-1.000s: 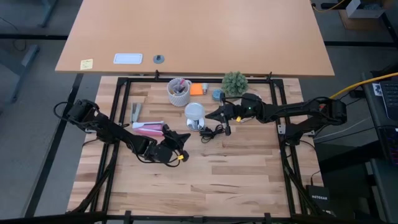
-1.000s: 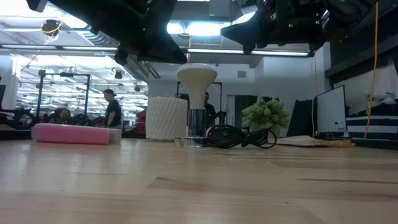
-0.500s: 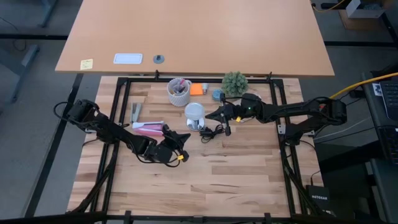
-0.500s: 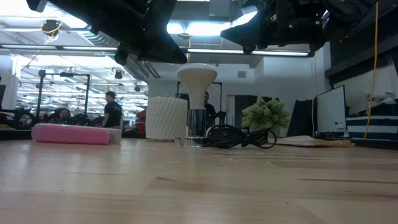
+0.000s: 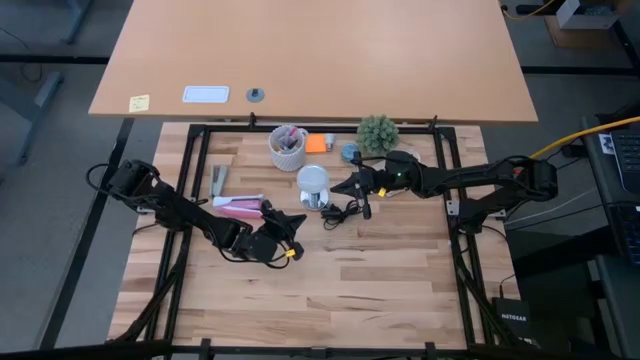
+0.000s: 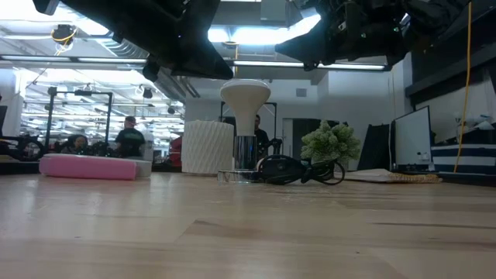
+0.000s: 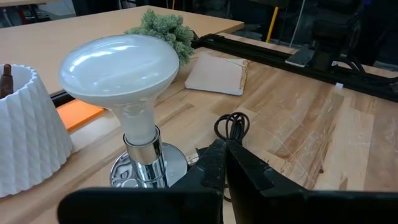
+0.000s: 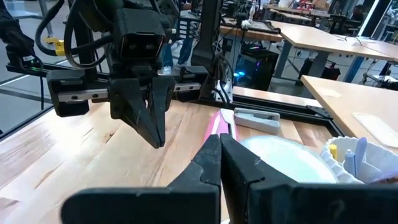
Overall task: Screw lightbulb
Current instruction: Insert the white light bulb into the silver lamp
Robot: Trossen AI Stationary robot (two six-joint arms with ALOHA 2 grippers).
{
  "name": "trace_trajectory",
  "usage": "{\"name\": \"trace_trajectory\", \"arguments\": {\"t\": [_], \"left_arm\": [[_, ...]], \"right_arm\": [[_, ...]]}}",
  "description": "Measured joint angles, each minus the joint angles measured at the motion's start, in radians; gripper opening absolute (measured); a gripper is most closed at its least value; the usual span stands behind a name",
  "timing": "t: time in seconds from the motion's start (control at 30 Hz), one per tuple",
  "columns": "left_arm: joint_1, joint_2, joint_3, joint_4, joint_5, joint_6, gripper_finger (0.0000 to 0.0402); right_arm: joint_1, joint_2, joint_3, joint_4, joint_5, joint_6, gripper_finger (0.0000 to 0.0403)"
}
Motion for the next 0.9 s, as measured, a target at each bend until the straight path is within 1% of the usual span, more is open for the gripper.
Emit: {"name": "trace_trajectory", "arguments": {"t": [0.47, 0.73, 0.83, 0.9], "left_arm": [[0.000, 0.000, 0.000, 0.001, 0.000, 0.000, 0.0005], [0.003, 0.000, 0.000, 0.001, 0.000, 0.037, 0.0005], [0.002, 0.000, 0.000, 0.001, 0.000, 0.006, 0.0005], [0.008, 0.000, 0.000, 0.001, 0.000, 0.021, 0.0005]], "right_arm": [[0.000, 0.000, 0.000, 0.002, 0.003, 0.000, 0.0003], [0.001, 0.000, 0.000, 0.003, 0.109, 0.000, 0.0003], [0.000, 0.000, 0.000, 0.003, 0.116, 0.000, 0.0003], [0.000, 0.000, 0.000, 0.003, 0.116, 0.005, 0.0003]]}}
